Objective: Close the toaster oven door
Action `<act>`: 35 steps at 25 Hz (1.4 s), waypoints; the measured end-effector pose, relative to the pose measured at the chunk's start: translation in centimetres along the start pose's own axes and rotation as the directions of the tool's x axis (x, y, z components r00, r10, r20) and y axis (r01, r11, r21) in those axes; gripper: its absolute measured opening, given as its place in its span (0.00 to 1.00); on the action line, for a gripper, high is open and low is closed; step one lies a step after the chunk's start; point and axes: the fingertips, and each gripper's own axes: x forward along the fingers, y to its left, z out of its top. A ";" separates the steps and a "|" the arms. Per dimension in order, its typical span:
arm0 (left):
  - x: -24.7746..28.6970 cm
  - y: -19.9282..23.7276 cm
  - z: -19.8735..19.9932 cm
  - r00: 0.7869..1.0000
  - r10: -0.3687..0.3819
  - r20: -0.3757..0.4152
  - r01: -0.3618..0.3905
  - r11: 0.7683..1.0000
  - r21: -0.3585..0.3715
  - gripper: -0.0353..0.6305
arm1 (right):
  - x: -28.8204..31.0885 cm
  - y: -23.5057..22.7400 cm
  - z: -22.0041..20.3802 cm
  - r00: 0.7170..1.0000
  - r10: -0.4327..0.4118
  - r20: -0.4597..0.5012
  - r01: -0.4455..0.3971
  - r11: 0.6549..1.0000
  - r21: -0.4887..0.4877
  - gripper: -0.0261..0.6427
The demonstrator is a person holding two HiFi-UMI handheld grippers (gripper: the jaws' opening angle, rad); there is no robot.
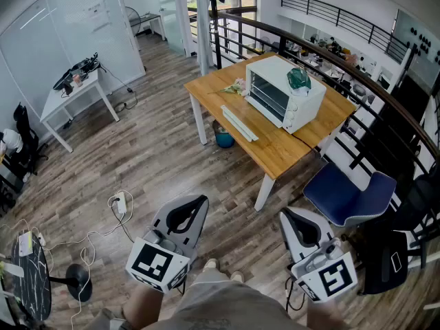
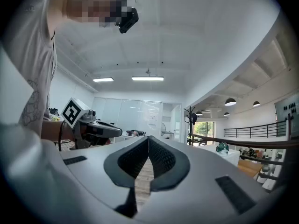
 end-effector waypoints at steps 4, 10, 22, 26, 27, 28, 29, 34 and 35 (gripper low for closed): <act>-0.3 0.0 0.3 1.000 0.002 0.010 -0.002 1.000 -0.012 0.08 | -0.3 -0.4 0.0 1.000 -0.019 0.001 0.019 0.999 0.026 0.09; 0.0 0.2 0.1 1.000 0.031 0.001 -0.031 0.999 0.013 0.08 | -0.3 -0.5 0.0 1.000 -0.017 0.006 0.017 0.999 0.031 0.09; 1.7 2.1 -0.6 0.994 0.100 0.040 -0.100 0.995 -0.010 0.28 | 0.0 -4.5 -2.0 0.987 -0.155 0.039 0.148 0.978 0.144 0.33; 3.9 4.2 -2.2 0.994 0.112 0.020 -0.111 0.994 -0.020 0.28 | 2.1 -5.9 -4.0 0.989 -0.150 0.007 0.147 0.979 0.140 0.33; 4.7 4.9 -2.6 0.993 0.112 0.019 -0.112 0.994 -0.020 0.28 | 3.0 -6.5 -4.6 0.989 -0.150 -0.002 0.148 0.979 0.140 0.33; 5.6 5.7 -3.0 0.994 0.111 0.017 -0.110 0.994 -0.019 0.28 | 4.0 -7.2 -5.2 0.989 -0.150 -0.008 0.150 0.978 0.143 0.33; 6.5 6.6 -3.3 0.994 0.107 0.015 -0.107 0.994 -0.019 0.28 | 5.1 -7.8 -5.6 0.988 -0.152 -0.014 0.152 0.978 0.145 0.33; 11.7 11.5 -4.7 0.996 0.086 0.005 -0.086 0.996 -0.035 0.28 | 10.2 -10.9 -7.5 0.983 -0.177 -0.047 0.182 0.974 0.136 0.33; 12.8 12.5 -4.9 0.997 0.080 -0.001 -0.080 0.996 -0.031 0.28 | 11.3 -11.7 -7.9 0.981 -0.186 -0.054 0.192 0.971 0.145 0.33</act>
